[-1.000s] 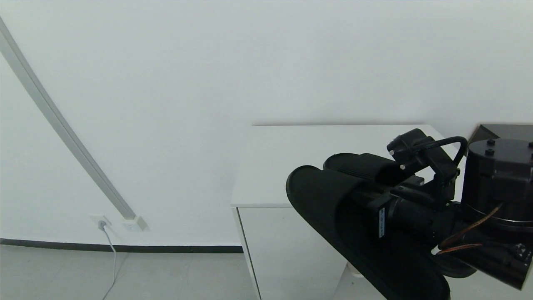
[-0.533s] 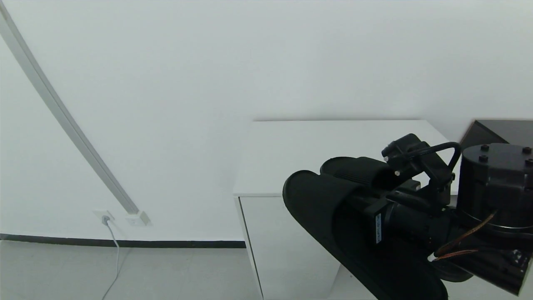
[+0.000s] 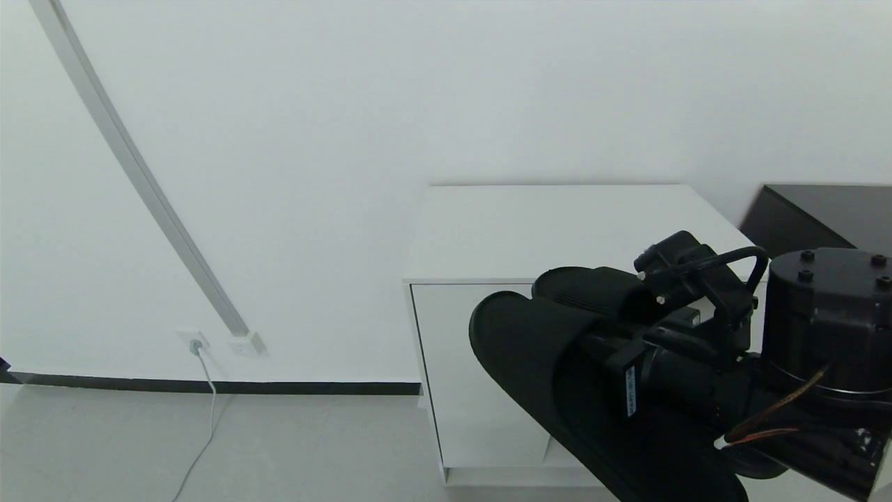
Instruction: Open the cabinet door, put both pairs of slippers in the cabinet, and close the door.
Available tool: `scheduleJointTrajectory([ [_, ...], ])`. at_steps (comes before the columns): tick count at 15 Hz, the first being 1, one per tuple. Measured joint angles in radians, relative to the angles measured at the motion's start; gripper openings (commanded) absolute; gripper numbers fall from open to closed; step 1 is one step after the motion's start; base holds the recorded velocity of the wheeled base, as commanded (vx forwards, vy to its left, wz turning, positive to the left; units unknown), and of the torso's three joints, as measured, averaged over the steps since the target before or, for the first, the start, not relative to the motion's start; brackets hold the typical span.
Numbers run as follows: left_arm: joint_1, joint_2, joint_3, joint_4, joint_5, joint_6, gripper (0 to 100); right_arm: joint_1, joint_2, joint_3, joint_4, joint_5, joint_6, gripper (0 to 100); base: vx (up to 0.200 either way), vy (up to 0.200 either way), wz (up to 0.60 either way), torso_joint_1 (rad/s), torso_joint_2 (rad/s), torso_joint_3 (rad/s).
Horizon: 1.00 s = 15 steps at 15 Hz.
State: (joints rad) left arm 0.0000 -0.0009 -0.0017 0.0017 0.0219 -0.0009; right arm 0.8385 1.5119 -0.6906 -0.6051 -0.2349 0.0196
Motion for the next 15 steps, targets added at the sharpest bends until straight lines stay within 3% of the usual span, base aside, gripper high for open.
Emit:
scheduleJointTrajectory([
  [15, 0.0, 0.0, 0.0, 0.0, 0.0, 0.0, 0, -0.01, 0.018, 0.04, -0.023, 0.028, 0.004, 0, 0.0, 0.0, 0.0, 0.0, 0.0, 0.0],
])
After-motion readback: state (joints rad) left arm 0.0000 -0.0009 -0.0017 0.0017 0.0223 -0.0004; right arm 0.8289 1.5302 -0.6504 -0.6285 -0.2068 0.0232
